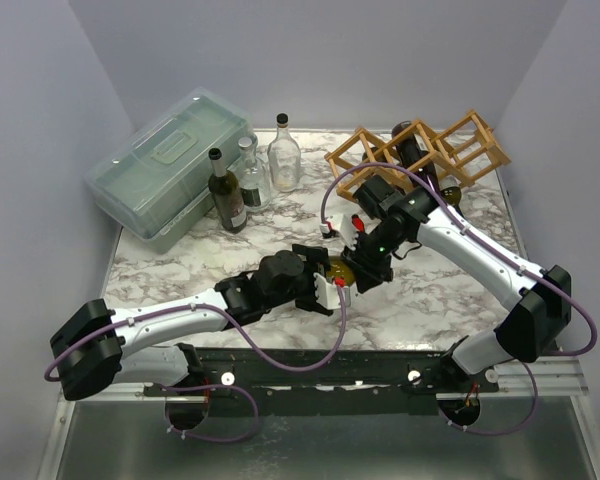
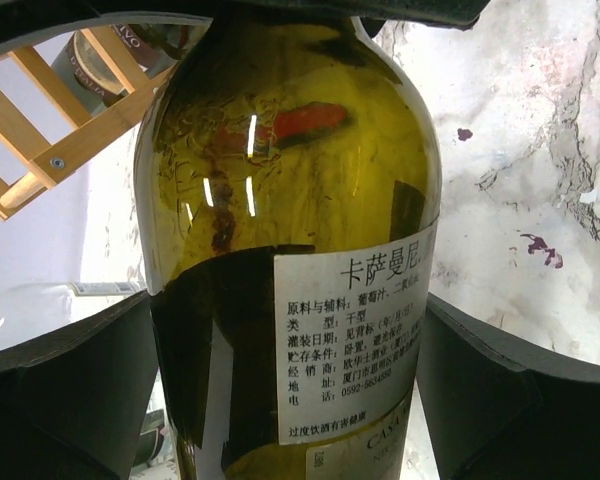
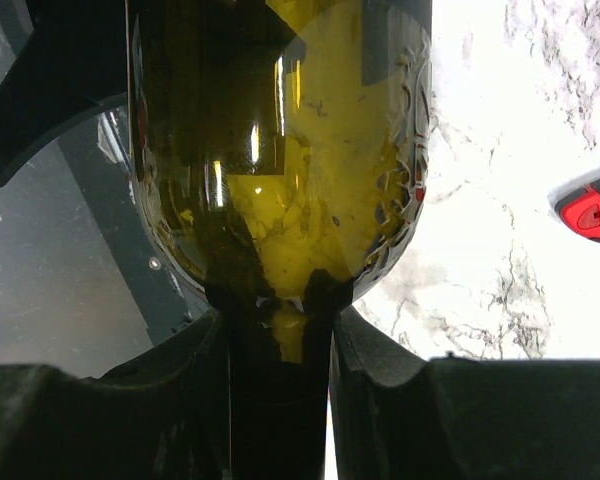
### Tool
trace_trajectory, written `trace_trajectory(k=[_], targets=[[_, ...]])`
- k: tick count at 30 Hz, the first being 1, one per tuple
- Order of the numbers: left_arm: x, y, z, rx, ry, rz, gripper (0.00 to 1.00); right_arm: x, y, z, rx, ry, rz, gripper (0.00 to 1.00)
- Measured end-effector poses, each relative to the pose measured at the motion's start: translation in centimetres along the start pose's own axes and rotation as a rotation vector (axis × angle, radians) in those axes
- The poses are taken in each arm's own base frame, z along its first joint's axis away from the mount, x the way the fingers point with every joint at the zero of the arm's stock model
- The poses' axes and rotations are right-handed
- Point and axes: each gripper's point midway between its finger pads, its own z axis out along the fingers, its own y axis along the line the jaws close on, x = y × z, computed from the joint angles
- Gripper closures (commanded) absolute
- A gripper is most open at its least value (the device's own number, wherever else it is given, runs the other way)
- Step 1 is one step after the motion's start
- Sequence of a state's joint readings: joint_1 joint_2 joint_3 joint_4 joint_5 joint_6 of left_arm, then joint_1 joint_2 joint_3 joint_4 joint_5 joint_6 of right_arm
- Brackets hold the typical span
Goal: Take the wine bottle off the wine rack
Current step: Place the wine bottle at the center of the board.
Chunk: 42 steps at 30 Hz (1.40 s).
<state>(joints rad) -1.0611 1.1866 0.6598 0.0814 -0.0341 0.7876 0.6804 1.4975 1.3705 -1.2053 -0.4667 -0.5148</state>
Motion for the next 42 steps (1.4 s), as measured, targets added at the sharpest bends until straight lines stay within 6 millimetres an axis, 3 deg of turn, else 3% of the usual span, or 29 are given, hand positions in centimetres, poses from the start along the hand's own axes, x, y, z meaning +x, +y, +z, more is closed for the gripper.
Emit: trace_trajectory(k=[10,15,17,18,22,28,37,42], targets=[[0.5,-0.1,0.3,0.005,0.015,-0.003,0.06,0.0,0.0,0.1,-0.007,0.002,0.001,1.0],[0.7,-0.2,0.4,0.011,0.019,-0.006,0.2,0.0,0.0,0.2,-0.008,0.005,0.004,1.0],[0.6,-0.3,0.4,0.013,0.017,-0.01,0.36,0.0,0.0,0.2,-0.008,0.005,0.006,1.0],[0.6,-0.3,0.4,0.011,0.014,-0.014,0.54,0.0,0.0,0.2,-0.007,0.006,0.007,1.0],[0.6,-0.3,0.4,0.015,0.019,-0.029,1.0,0.1,0.0,0.3,-0.009,0.012,0.016,1.0],[0.9,-0.7,0.5,0.023,0.028,-0.054,1.0,0.2,0.1,0.6,-0.023,0.023,0.023,0.98],[1.0,-1.8,0.4,0.057,0.032,-0.132,1.0,0.5,0.4,1.0,-0.055,0.039,0.039,0.51],[1.8,-2.7,0.1,0.062,0.045,-0.251,1.0,-1.1,0.9,0.8,-0.085,-0.029,0.014,0.4]])
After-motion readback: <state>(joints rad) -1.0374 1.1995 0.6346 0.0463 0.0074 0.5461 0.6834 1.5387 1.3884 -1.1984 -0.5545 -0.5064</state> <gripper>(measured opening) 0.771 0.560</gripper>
